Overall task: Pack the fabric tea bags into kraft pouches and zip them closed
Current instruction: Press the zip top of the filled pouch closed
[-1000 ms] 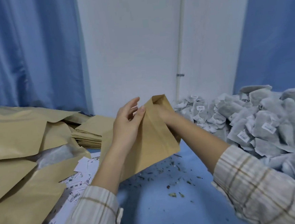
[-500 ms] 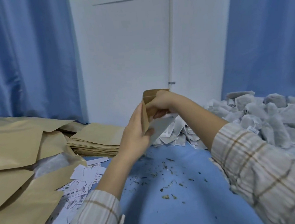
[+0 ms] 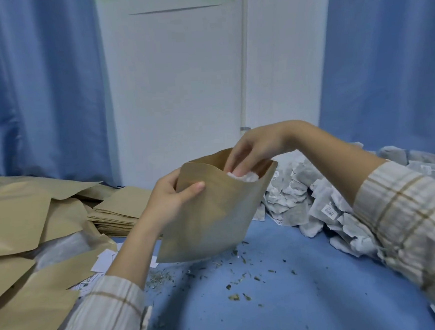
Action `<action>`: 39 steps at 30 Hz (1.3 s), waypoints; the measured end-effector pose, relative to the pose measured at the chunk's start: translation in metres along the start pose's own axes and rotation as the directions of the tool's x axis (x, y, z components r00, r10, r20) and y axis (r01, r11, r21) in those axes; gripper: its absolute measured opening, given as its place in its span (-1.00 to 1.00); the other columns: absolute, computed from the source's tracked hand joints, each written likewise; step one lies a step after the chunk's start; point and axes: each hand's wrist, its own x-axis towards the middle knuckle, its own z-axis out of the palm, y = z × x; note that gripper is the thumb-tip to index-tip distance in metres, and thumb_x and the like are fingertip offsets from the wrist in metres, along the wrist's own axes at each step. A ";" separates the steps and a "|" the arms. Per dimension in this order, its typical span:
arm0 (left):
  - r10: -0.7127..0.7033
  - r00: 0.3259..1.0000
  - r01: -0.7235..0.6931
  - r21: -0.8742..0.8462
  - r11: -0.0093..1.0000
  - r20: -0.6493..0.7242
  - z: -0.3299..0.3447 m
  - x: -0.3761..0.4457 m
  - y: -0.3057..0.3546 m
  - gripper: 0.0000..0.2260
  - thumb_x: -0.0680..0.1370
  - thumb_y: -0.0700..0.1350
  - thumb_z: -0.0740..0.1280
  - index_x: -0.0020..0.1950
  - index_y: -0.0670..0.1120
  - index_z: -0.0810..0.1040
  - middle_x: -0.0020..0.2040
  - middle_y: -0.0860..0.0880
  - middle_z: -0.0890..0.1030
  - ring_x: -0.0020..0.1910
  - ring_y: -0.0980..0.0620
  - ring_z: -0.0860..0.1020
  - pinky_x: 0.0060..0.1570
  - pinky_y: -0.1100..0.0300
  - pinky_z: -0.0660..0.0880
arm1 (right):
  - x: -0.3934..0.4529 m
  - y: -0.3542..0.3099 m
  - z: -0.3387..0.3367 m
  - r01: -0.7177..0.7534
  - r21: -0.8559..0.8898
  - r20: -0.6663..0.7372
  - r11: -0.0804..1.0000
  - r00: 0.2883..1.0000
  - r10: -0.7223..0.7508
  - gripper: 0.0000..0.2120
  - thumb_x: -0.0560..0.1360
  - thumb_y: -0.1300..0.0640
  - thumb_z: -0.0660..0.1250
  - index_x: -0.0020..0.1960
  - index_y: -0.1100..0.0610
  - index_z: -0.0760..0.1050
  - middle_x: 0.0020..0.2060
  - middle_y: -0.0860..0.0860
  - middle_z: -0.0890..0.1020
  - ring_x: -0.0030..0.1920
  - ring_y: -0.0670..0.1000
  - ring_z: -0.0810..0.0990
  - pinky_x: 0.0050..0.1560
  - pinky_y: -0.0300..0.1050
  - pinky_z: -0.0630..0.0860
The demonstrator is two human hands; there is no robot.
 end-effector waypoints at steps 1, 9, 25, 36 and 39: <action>-0.003 1.000 0.002 -0.048 0.999 -0.001 0.001 0.000 0.000 -0.90 0.47 -0.17 0.39 -0.07 0.01 0.62 -0.20 0.11 0.68 -0.23 0.20 0.62 -0.28 0.36 0.51 | 0.004 -0.001 0.005 -0.005 -0.069 0.002 0.998 1.000 0.005 -0.80 0.44 0.14 0.41 0.05 -0.04 0.63 -0.05 -0.10 0.68 -0.02 -0.14 0.64 0.03 -0.28 0.55; -0.060 0.998 0.056 -0.265 0.963 -0.005 0.001 0.006 -0.004 -0.74 0.45 -0.04 0.31 0.04 -0.15 0.61 -0.03 -0.10 0.67 -0.09 0.01 0.63 -0.06 0.17 0.57 | 0.051 0.002 0.039 -0.173 -0.392 -0.211 0.904 0.973 0.095 -0.70 0.56 -0.05 0.11 0.23 -0.08 0.48 0.30 -0.07 0.42 0.31 0.02 0.34 0.25 -0.04 0.25; -0.158 0.983 0.126 -0.291 0.948 -0.089 -0.008 0.032 0.000 -0.87 0.58 -0.14 0.26 0.02 -0.09 0.60 -0.10 0.01 0.70 -0.14 0.09 0.66 -0.24 0.28 0.55 | -0.019 0.040 0.011 0.034 -0.334 -0.612 0.942 0.753 -0.244 -0.46 0.13 -0.38 0.35 -0.21 0.07 0.57 -0.05 -0.06 0.57 0.06 -0.08 0.44 0.12 -0.11 0.41; -0.187 0.932 0.137 -0.177 0.975 -0.311 -0.004 0.035 -0.006 -0.82 0.54 -0.14 0.35 -0.25 -0.07 0.65 -0.28 0.01 0.69 -0.30 0.09 0.64 -0.32 0.29 0.54 | -0.001 0.071 0.024 0.174 0.055 -0.760 0.983 0.646 -0.071 -0.85 0.24 -0.03 0.55 -0.32 -0.01 0.62 -0.35 -0.17 0.64 -0.27 -0.29 0.53 -0.30 -0.53 0.37; -0.183 0.869 0.151 -0.107 0.983 -0.460 0.005 0.035 -0.012 -0.81 0.54 -0.16 0.34 -0.28 -0.07 0.61 -0.27 -0.02 0.66 -0.25 0.01 0.60 -0.17 0.18 0.53 | 0.007 0.069 0.025 0.099 -0.066 -0.779 0.993 0.617 -0.113 -0.85 0.30 -0.03 0.52 -0.28 -0.01 0.58 -0.30 -0.17 0.61 -0.23 -0.25 0.51 -0.27 -0.54 0.36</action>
